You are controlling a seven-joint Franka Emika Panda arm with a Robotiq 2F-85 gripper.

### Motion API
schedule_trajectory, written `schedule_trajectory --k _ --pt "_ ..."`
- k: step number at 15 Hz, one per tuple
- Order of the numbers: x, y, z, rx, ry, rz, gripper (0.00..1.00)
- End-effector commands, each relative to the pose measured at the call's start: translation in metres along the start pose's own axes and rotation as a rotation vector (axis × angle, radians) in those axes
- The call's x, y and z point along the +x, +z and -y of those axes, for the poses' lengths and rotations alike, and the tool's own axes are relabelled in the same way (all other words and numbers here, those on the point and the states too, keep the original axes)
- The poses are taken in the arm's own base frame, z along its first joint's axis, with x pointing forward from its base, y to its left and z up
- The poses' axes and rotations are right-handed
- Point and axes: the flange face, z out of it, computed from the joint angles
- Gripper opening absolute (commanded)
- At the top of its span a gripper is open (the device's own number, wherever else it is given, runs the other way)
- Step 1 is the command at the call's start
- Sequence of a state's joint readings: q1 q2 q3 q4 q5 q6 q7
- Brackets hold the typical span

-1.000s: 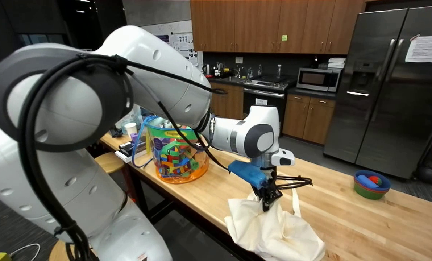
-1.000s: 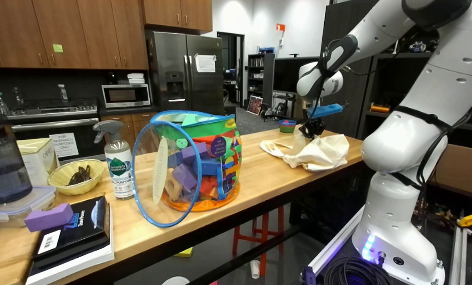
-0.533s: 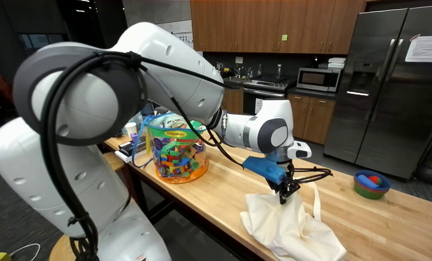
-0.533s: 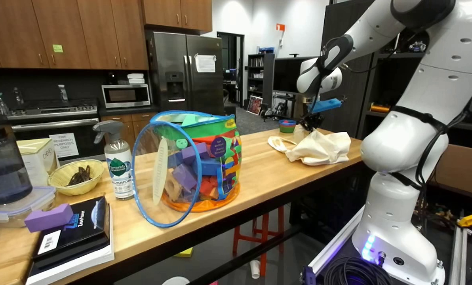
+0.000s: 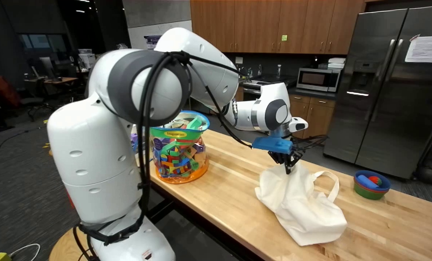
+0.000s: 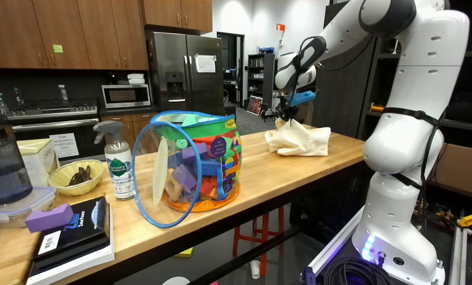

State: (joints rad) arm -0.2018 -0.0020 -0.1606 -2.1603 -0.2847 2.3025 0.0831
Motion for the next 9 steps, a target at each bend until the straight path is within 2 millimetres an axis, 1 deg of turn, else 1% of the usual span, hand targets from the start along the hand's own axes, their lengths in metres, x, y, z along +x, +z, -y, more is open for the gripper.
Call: schedule_trajectory --k 1,3,5,7,9 --pt "0.046 -0.006 0.021 0.03 -0.093 -0.056 0.01" --pt "0.063 -0.012 0.04 0.073 -0.13 -0.11 0.01" --pt "0.076 -0.02 0.064 0.124 -0.158 -0.17 0.01" --pt "0.085 -0.029 0.089 0.169 -0.189 -0.217 0.01" --pt "0.088 -0.036 0.112 0.201 -0.221 -0.248 0.01"
